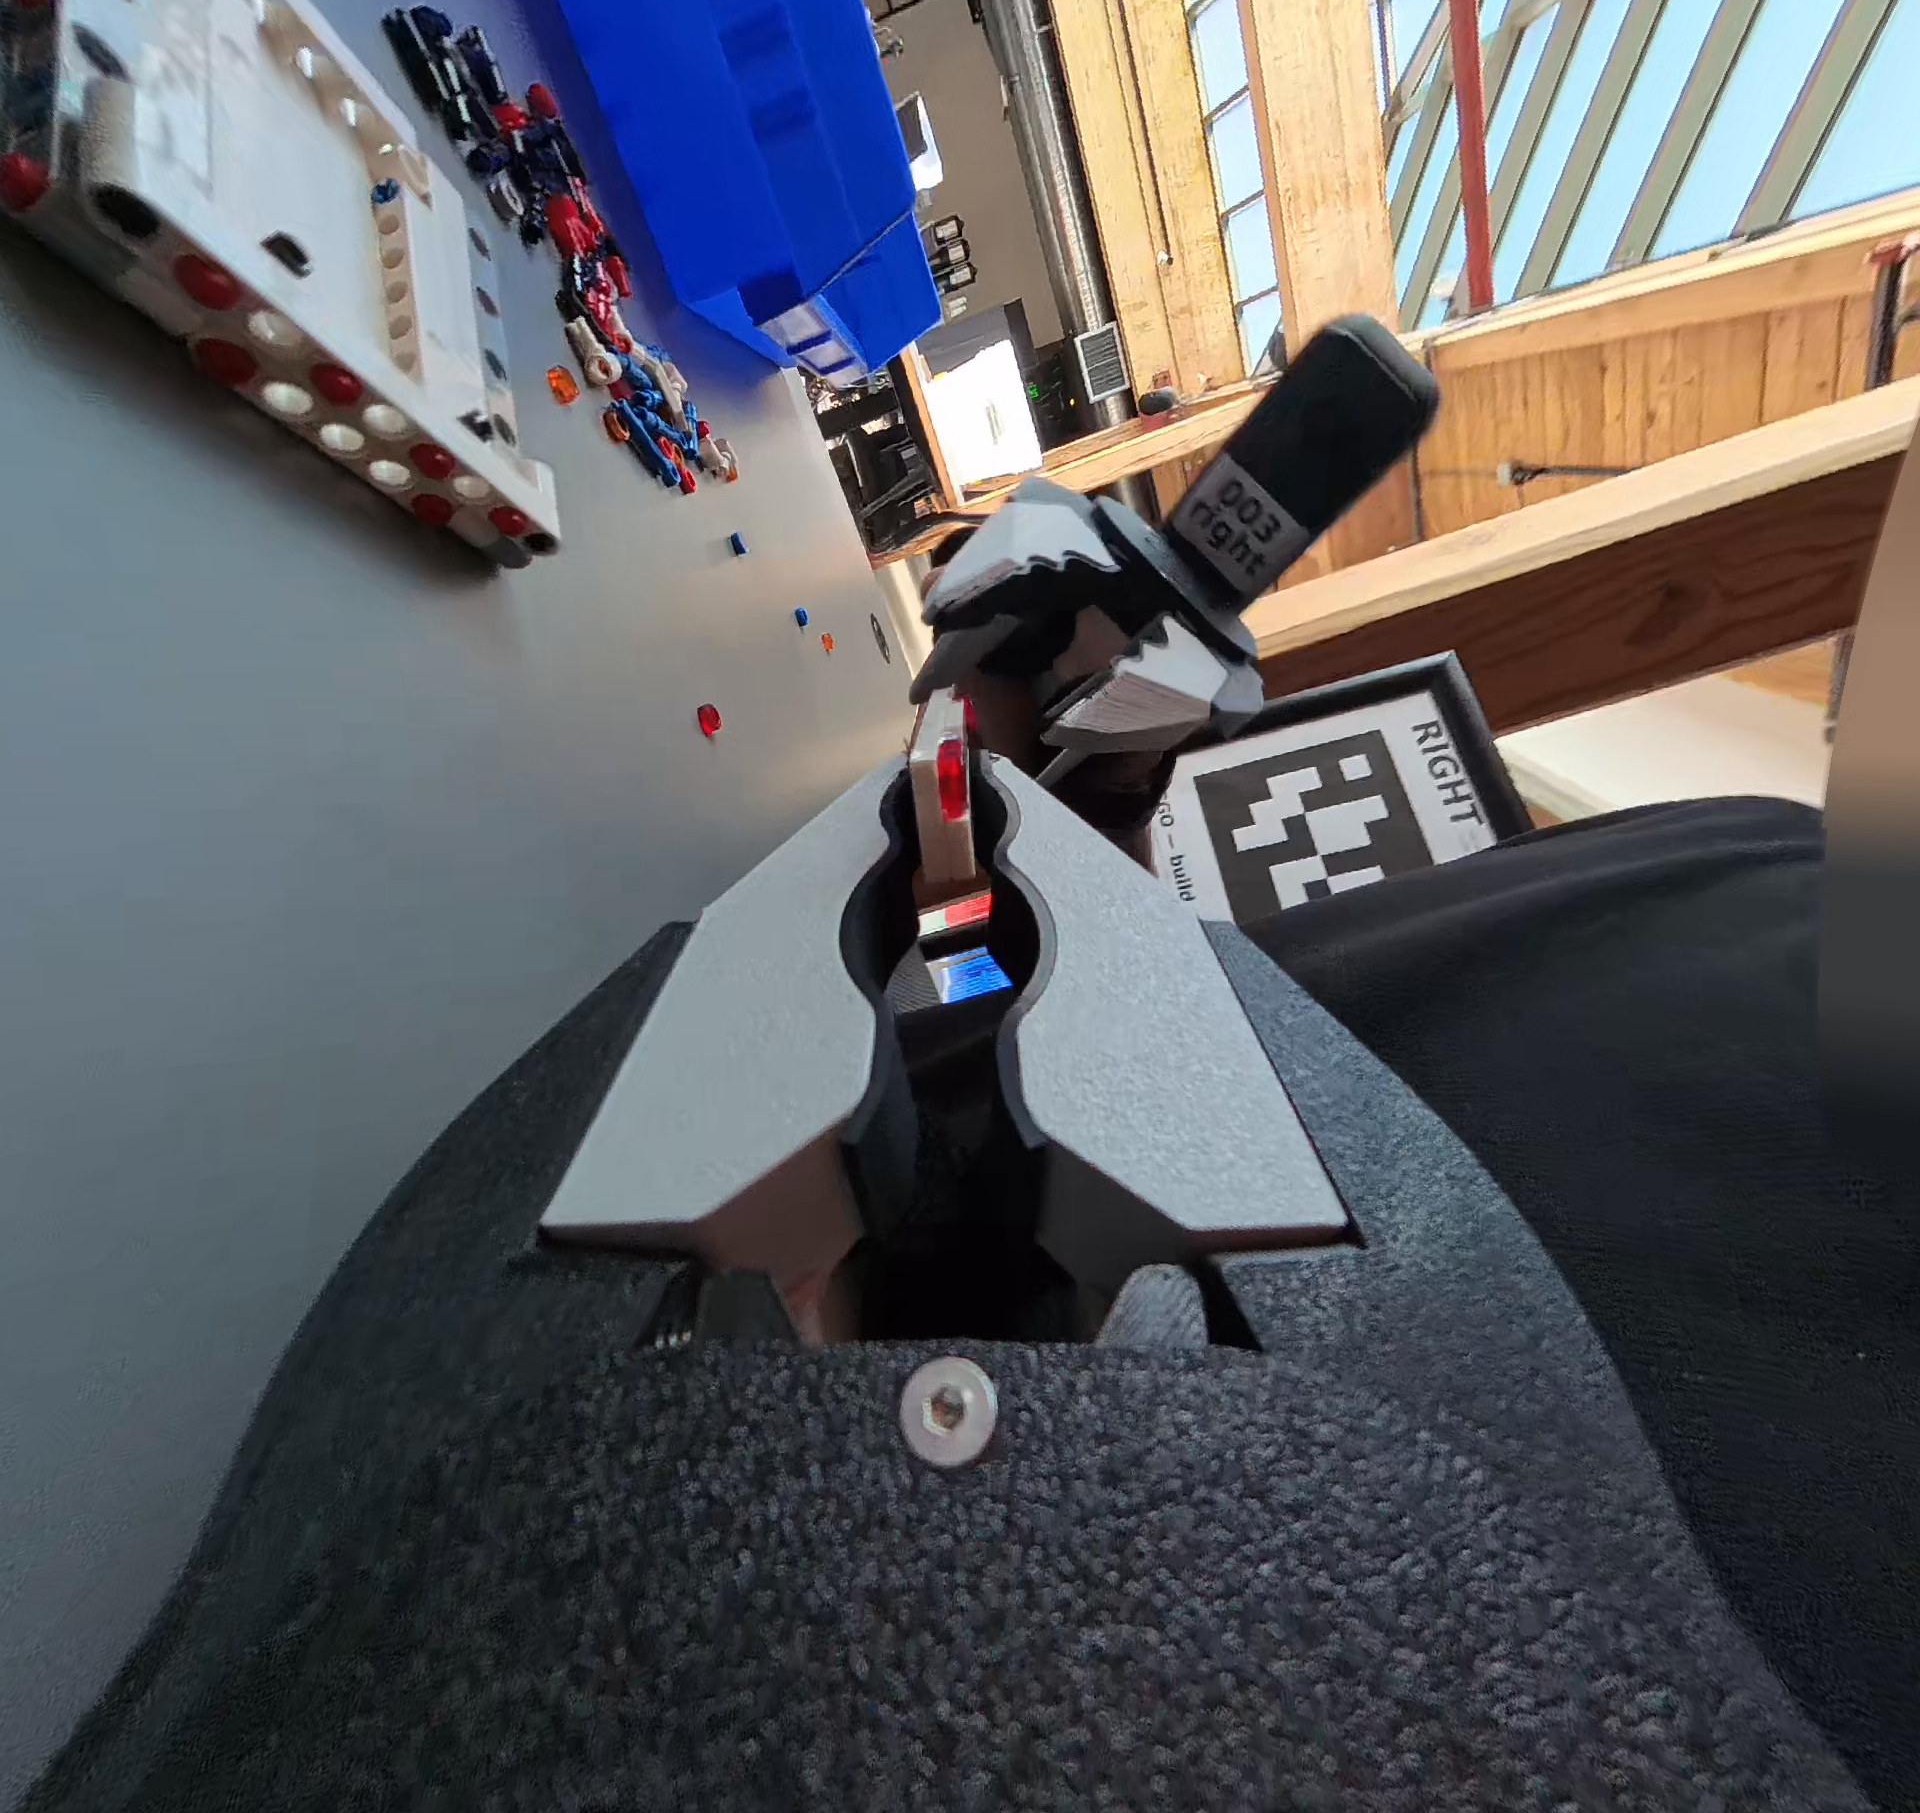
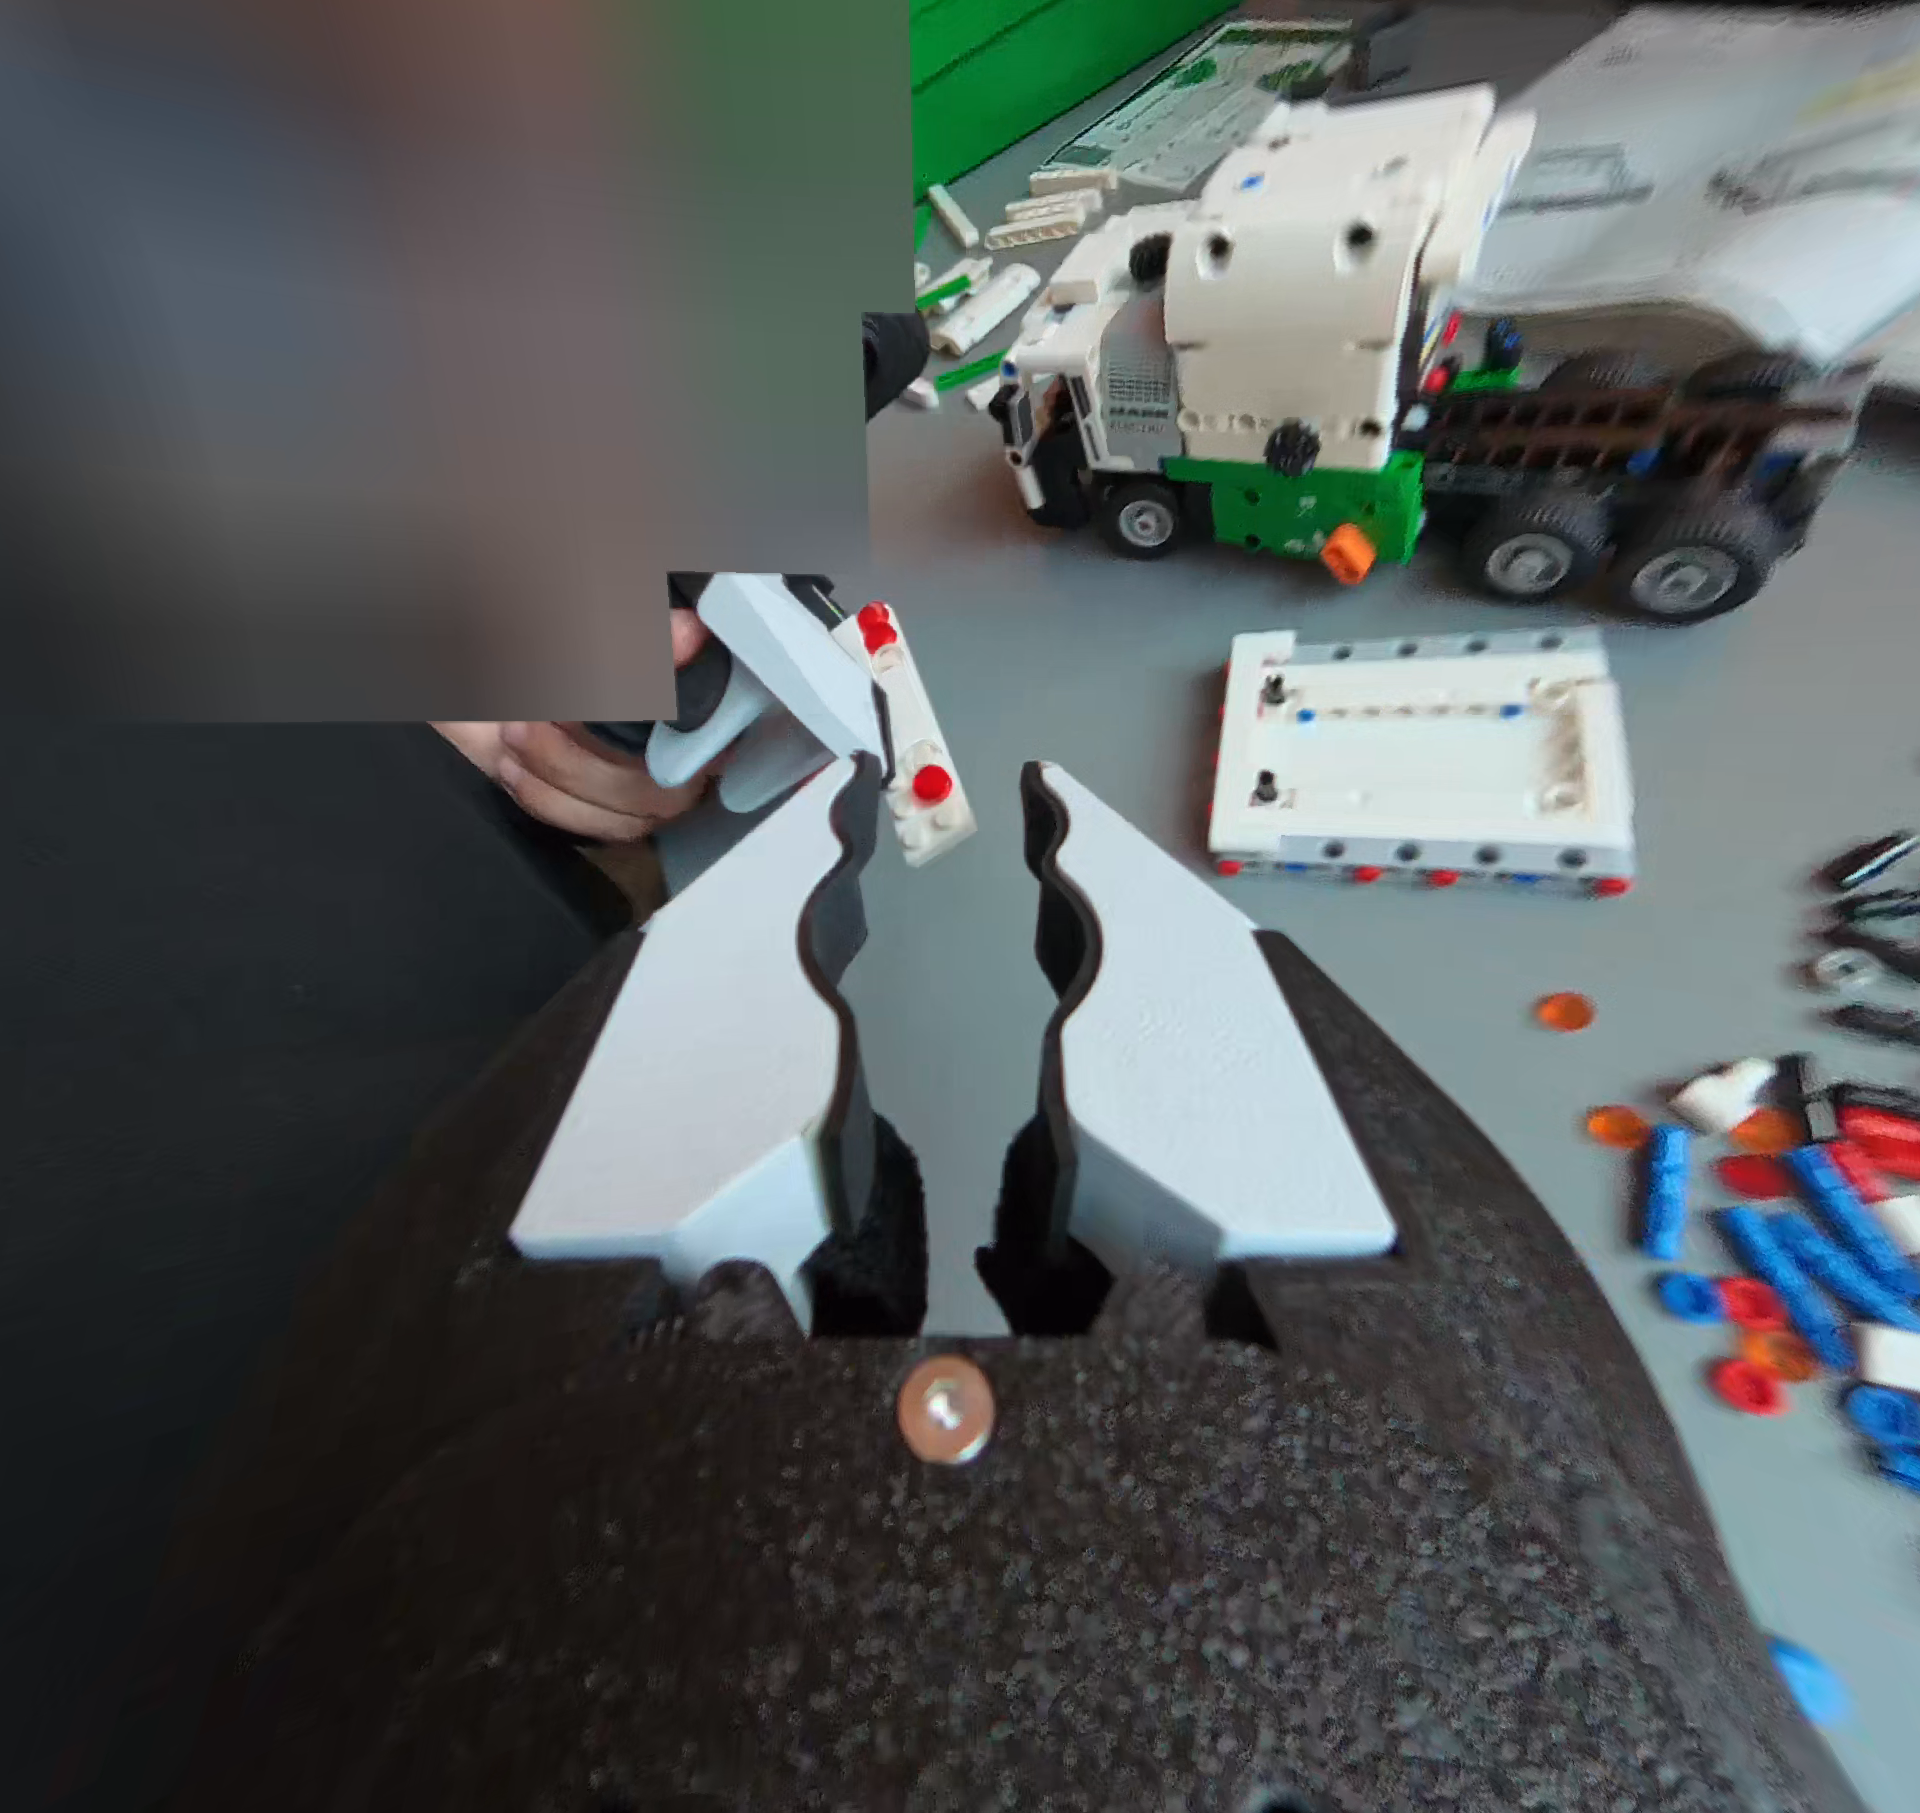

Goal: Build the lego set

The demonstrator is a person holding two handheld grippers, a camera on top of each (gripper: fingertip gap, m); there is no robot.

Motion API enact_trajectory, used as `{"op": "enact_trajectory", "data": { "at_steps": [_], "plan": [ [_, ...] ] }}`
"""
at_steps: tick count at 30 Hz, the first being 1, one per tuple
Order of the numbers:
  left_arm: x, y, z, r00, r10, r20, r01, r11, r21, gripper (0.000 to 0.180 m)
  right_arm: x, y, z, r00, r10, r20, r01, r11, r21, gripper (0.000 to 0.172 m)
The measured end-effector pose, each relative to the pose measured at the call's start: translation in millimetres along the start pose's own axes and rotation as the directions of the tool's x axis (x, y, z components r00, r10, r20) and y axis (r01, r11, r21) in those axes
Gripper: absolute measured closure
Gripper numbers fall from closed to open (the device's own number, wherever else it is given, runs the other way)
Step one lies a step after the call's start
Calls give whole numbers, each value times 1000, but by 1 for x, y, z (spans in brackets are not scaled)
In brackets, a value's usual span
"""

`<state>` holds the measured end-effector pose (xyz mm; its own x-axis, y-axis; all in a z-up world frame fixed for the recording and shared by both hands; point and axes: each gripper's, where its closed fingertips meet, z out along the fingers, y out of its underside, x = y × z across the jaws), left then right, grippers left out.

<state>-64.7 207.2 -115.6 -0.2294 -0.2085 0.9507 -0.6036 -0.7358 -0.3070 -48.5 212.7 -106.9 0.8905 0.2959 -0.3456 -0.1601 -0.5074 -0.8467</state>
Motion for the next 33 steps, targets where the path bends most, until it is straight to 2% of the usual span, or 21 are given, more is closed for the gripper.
{"op": "enact_trajectory", "data": {
  "at_steps": [1,3,5,18,24,28,33],
  "plan": [
    [2,1,0,999,45,7,-45,999,-7,176,-3,2,0,991,114,75,-115,993,11,145],
    [9,2,1,994,109,1,-109,994,-13,176,-15,2,-1,907,326,268,-340,940,6,145],
    [16,2,1,990,137,-19,-138,990,-11,176,-23,2,-3,839,402,367,-430,903,-8,149],
    [15,6,2,985,173,-14,-174,985,-11,176,-20,3,2,784,475,398,-513,858,-13,164],
    [12,9,2,942,330,64,-326,943,-73,175,-20,9,3,786,481,388,-516,856,-14,164],
    [22,9,4,934,356,28,-353,932,-79,175,-26,0,-4,664,539,518,-623,782,-17,167],
    [17,15,4,916,399,41,-390,910,-141,175,-28,8,-4,626,576,526,-644,762,-67,167]
  ]
}}
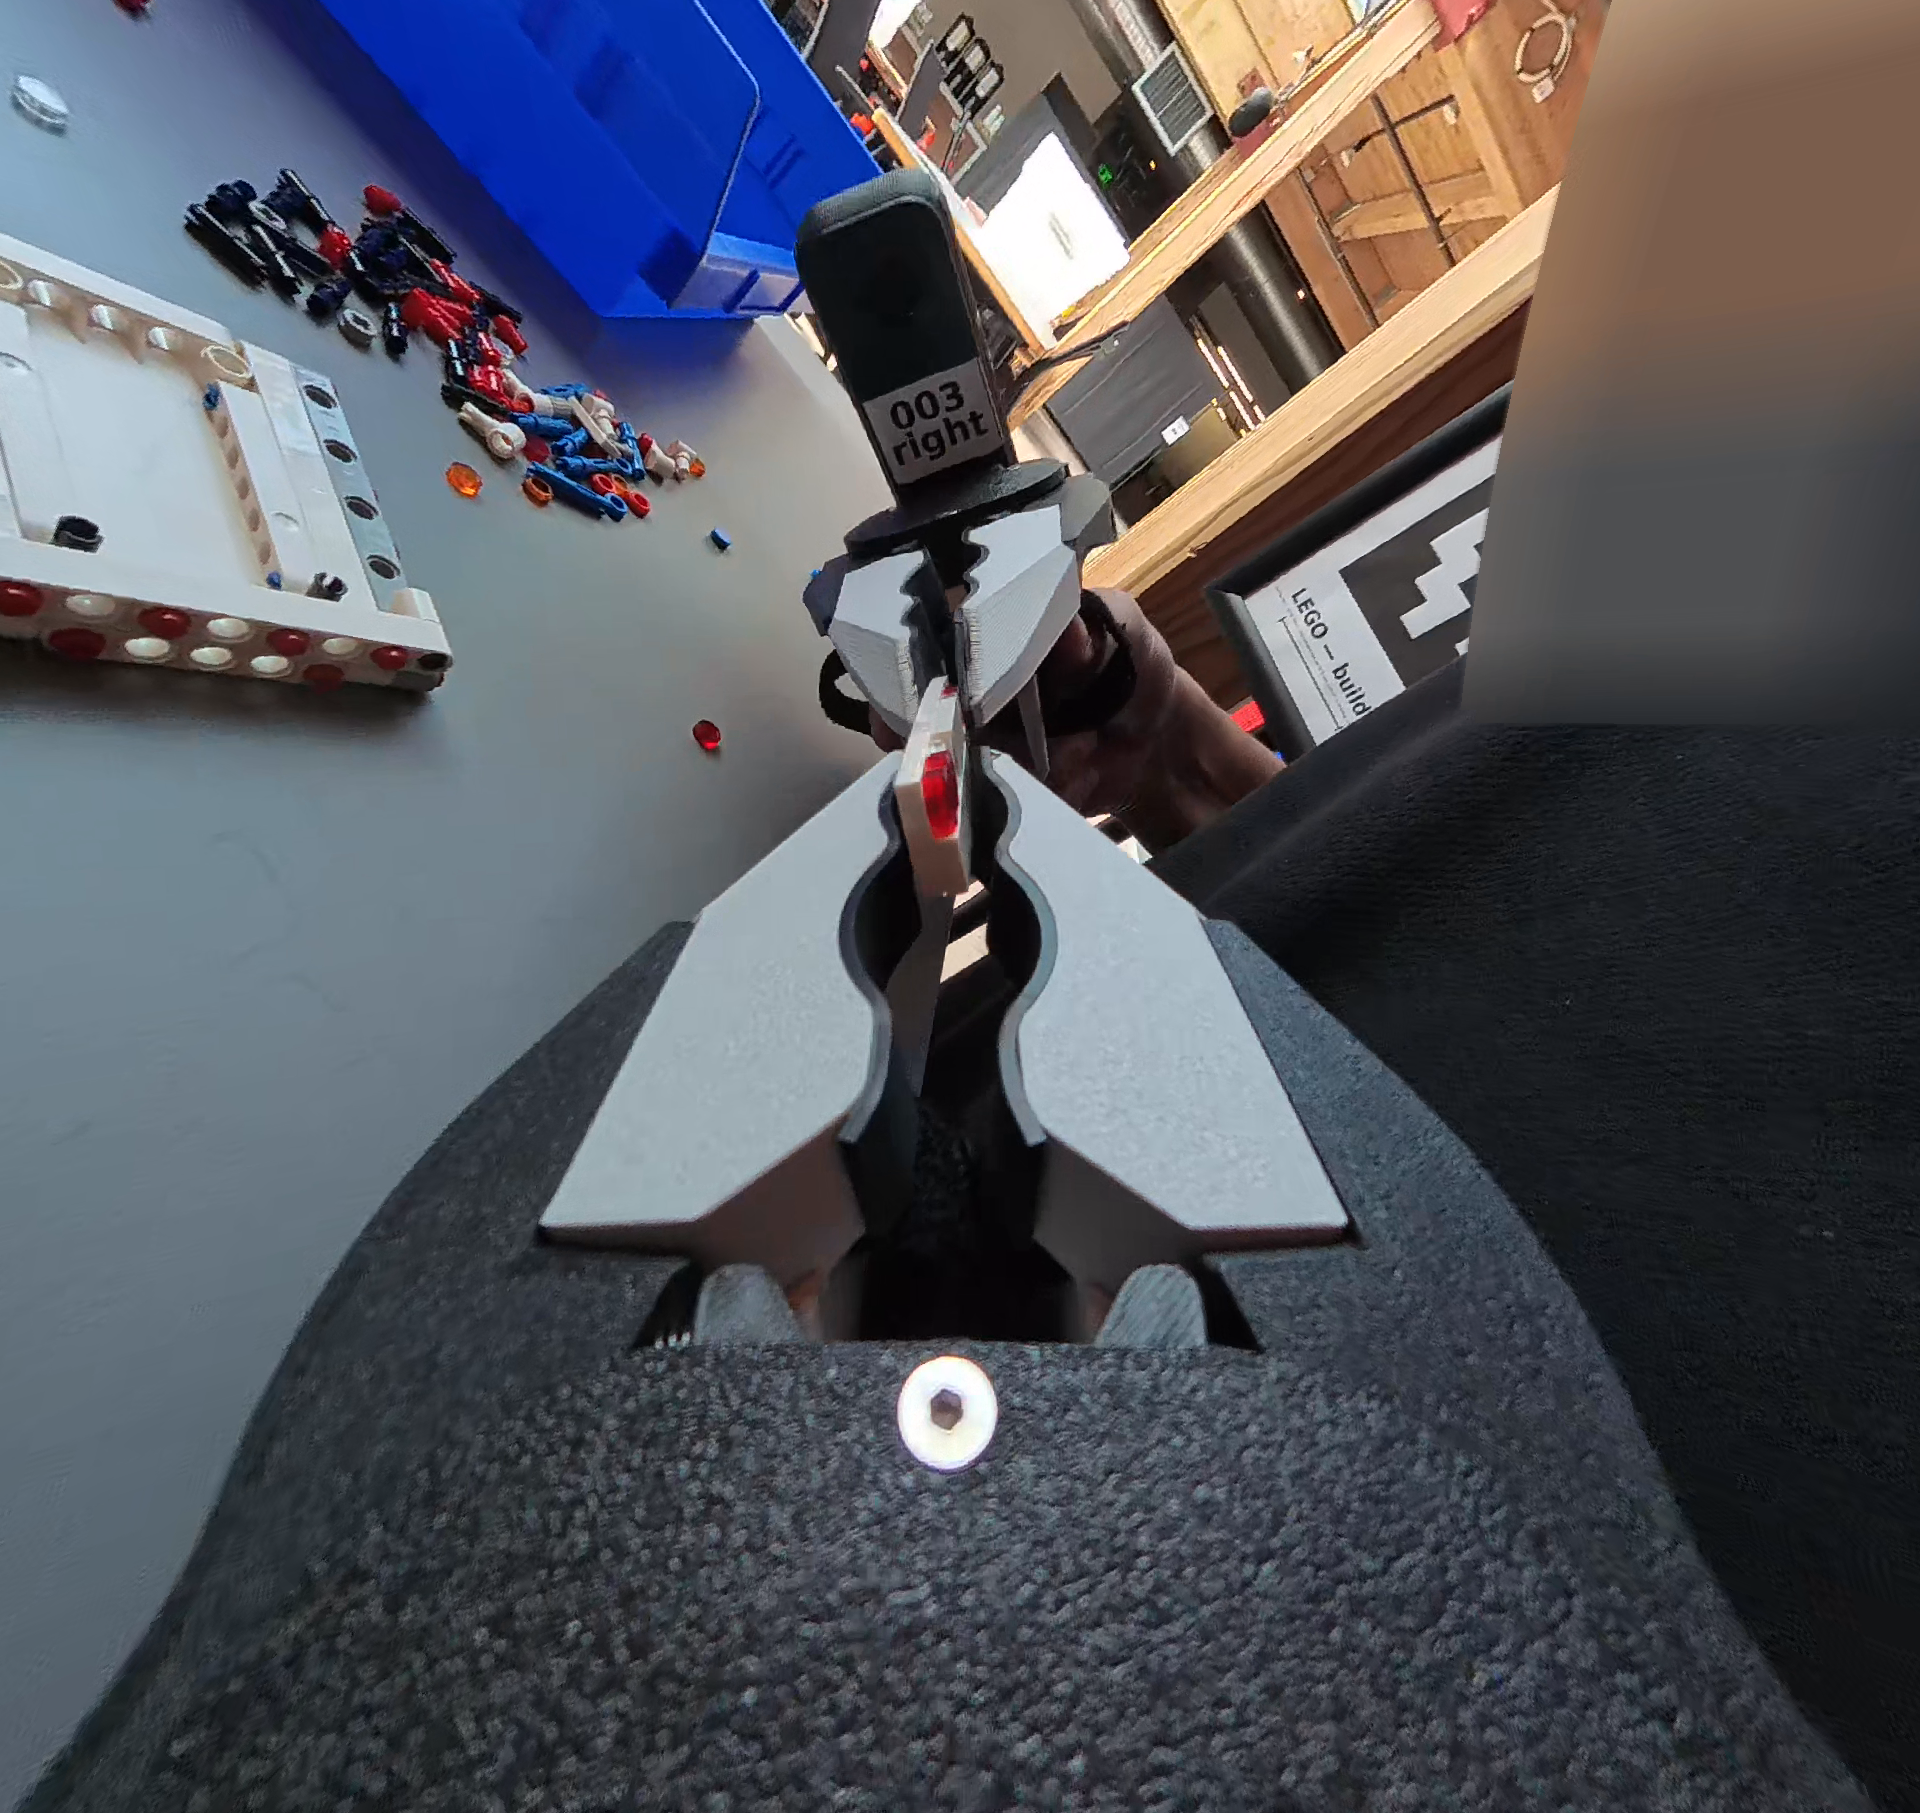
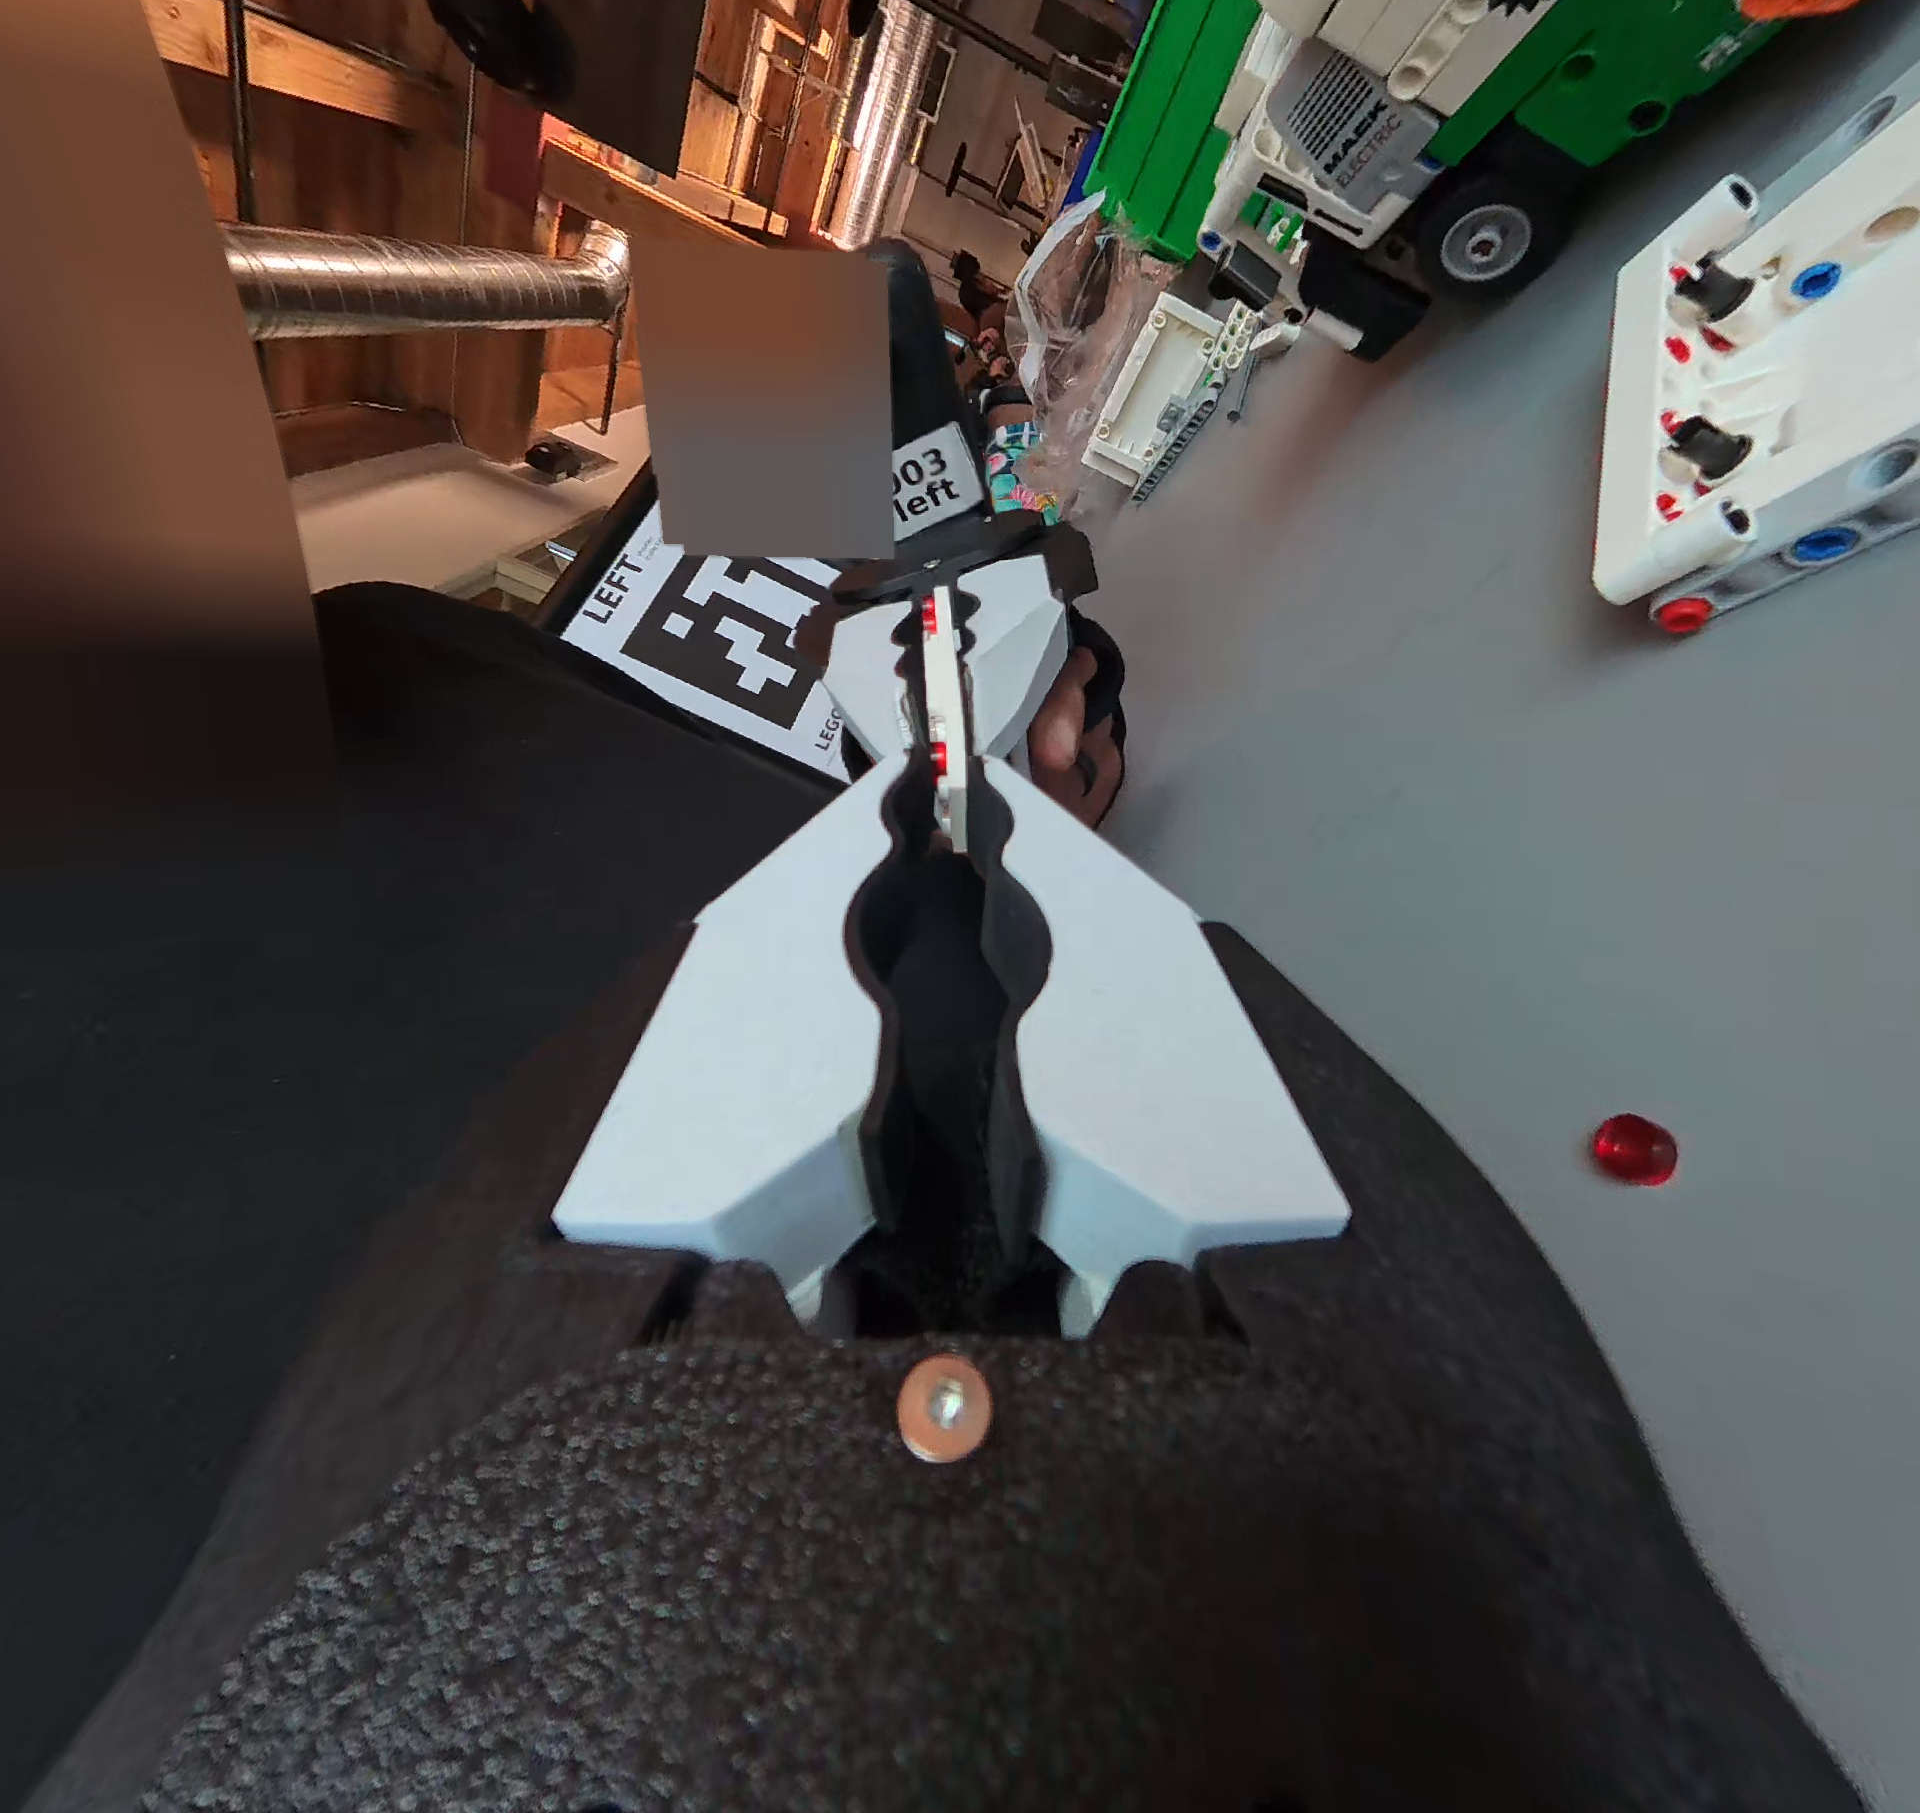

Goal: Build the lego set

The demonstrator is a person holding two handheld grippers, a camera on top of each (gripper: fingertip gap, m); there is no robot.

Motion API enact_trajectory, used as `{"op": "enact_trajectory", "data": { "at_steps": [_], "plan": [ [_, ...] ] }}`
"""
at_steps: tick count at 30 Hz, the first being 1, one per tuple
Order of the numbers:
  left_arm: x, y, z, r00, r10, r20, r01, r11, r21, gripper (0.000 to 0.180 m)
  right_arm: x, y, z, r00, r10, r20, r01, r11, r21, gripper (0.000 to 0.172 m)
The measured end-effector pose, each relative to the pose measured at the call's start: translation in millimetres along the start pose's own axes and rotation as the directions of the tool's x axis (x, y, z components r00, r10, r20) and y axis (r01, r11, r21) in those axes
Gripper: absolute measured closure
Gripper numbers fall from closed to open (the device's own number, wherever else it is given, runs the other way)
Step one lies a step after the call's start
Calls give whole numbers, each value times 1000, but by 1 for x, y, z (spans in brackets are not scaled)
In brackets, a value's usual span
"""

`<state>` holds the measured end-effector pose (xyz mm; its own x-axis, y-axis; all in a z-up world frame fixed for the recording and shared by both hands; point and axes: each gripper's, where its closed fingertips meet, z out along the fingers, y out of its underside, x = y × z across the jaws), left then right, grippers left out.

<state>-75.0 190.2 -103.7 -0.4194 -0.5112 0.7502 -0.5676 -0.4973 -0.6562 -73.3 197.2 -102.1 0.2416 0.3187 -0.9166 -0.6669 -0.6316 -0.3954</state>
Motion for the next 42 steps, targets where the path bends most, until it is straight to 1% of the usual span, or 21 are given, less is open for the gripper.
{"op": "enact_trajectory", "data": {
  "at_steps": [2,4,10,16,19,20,21,22,23,24,25,26,28,29,30,32,36,38,41,42],
  "plan": [
    [-2,2,1,1000,11,12,-11,1000,-19,176,2,2,-1,1000,-27,-15,27,1000,-10,167],
    [-3,4,2,1000,-24,-5,23,1000,-20,176,4,2,-1,997,-72,-41,71,997,-21,166],
    [-1,10,7,999,-37,-32,36,998,-50,176,5,7,-6,988,-144,-50,138,984,-113,166],
    [-3,10,10,998,-50,-43,47,997,-67,176,5,9,-10,982,-179,-56,167,971,-168,167],
    [-4,8,10,995,-87,-52,84,995,-51,175,6,6,-10,981,-180,-68,167,973,-161,166],
    [-5,7,10,994,-100,-50,98,994,-42,176,7,6,-11,979,-188,-83,172,970,-169,163],
    [-8,6,9,993,-114,-40,113,993,-31,176,12,6,-16,970,-214,-117,191,965,-182,149],
    [-11,5,8,991,-131,-30,130,991,-22,176,21,6,-25,945,-269,-187,231,952,-200,147],
    [-14,4,7,989,-146,-20,146,989,-12,176,34,6,-36,894,-353,-278,292,927,-237,147],
    [-18,3,6,987,-159,-3,159,987,-6,176,48,7,-48,820,-440,-366,346,890,-296,148],
    [-23,4,6,985,-170,26,170,985,-8,176,62,8,-60,716,-533,-450,390,841,-376,149],
    [-27,6,6,983,-177,52,178,984,-13,176,70,11,-68,616,-626,-479,430,776,-461,150],
    [-31,8,8,980,-181,81,184,983,-22,175,82,16,-77,439,-746,-501,461,666,-587,153],
    [-33,10,10,979,-182,94,186,982,-32,175,82,14,-77,382,-772,-508,489,635,-598,156],
    [-34,11,11,978,-182,101,187,981,-41,175,82,12,-77,346,-786,-513,502,617,-606,159],
    [-36,13,12,977,-183,109,190,980,-54,175,84,12,-78,322,-795,-515,502,604,-619,159],
    [-37,15,14,977,-177,121,185,981,-64,175,86,10,-77,314,-807,-500,502,589,-634,161],
    [-38,15,14,976,-170,136,180,982,-63,175,86,10,-75,303,-822,-483,509,568,-647,165],
    [-45,16,14,968,-168,185,181,982,-57,175,85,10,-73,271,-841,-468,508,538,-673,166],
    [-47,17,14,965,-170,199,184,981,-55,175,79,8,-69,259,-850,-459,530,523,-668,166]
  ]
}}
